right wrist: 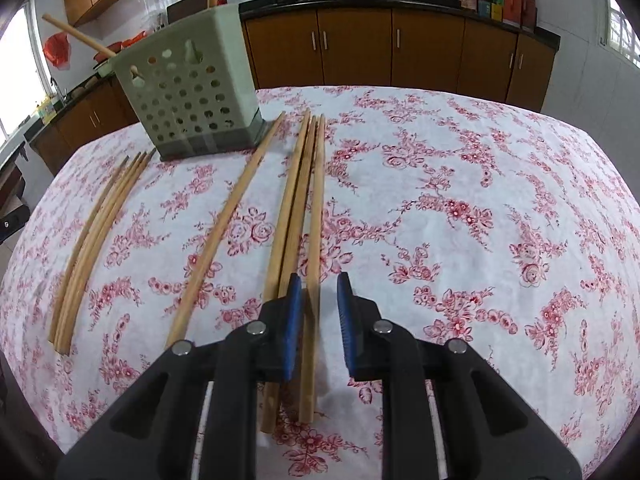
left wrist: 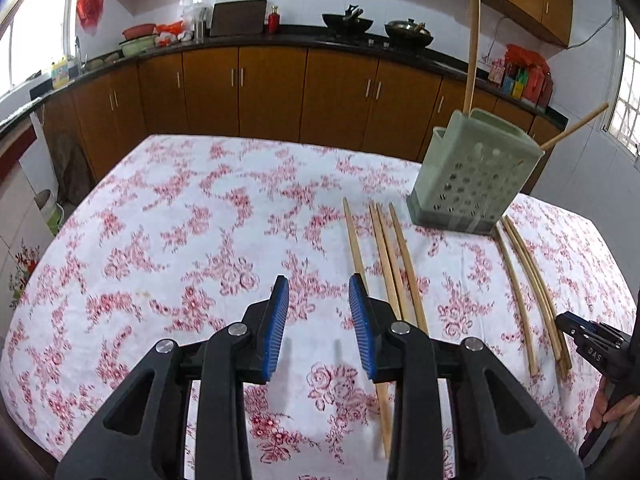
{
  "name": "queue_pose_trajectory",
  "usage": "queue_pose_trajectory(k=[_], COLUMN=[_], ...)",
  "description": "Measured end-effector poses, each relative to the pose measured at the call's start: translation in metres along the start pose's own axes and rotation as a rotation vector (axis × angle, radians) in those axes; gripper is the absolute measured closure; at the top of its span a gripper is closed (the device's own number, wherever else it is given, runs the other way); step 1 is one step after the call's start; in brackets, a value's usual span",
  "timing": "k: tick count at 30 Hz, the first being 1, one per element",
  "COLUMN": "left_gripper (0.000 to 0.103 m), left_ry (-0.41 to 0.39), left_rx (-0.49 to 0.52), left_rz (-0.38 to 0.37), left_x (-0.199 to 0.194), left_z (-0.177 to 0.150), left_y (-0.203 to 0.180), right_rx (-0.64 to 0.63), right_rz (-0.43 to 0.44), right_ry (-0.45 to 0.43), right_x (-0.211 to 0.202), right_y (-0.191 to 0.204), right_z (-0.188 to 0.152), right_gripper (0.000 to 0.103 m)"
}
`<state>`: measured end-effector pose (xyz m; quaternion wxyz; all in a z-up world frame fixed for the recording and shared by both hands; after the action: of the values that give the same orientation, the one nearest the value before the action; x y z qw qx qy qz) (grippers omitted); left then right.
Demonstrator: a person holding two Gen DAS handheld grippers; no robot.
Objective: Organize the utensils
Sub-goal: 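Close the left tool on another chopstick while the right tool grasps one beside it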
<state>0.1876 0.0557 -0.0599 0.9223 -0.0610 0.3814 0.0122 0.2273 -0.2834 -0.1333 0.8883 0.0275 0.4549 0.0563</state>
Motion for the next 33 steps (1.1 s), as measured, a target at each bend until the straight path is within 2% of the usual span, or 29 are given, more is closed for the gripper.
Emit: queue_pose_trajectory(k=[1,3,5,10,16,28,31,33], left_gripper=[0.071,0.071,0.071,0.071,0.071,0.08,0.094,0.095], left_ry=[0.006,0.015,0.03,0.092,0.138,0.158,0.153,0.151], left_rx=[0.0,0.002,0.009,0.006,0.057,0.135,0.158,0.16], left_rz=[-0.006,-0.016,-0.034,-0.089,-0.105,-0.044,-0.002,0.014], left_x=[0.001,0.003,0.005,0.015,0.025,0.038,0.042,0.046], left_z=[-0.002,-0.006,-0.011,-0.025,-0.04,-0.05,-0.048,-0.044], left_y=[-0.001,-0.004,-0.008,-0.016,-0.029,-0.041,-0.043,-0.04], right_rx=[-0.004,-0.02,0.002,0.148,0.148,0.141,0.137,0.127], right_rz=[-0.005,-0.036,-0.054,-0.133,-0.128,-0.122,-0.125,-0.127], right_ry=[-0.005,-0.013,-0.016,-0.021,-0.024,-0.026,-0.027,-0.026], right_x=[0.0,0.0,0.001,0.0,-0.002,-0.001,-0.001,0.0], right_y=[0.0,-0.001,-0.008,-0.047,-0.055,-0.052,-0.051,-0.051], right_z=[0.0,0.0,0.003,0.008,0.005,0.006,0.006,0.007], right_gripper=[0.085,0.095,0.095,0.095,0.095,0.095,0.095,0.095])
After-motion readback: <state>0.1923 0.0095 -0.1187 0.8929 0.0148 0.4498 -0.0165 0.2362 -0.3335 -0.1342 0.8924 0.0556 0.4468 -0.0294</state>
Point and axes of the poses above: each gripper's, at about its wrist camera, not at the fingertips, and x roughly the way its jaws point, y to its left, z to its top, the point moved 5 cm from there along x, roughly the way its jaws point, and after that the axes turned 2 degrees about y, right-handed, at the moved point
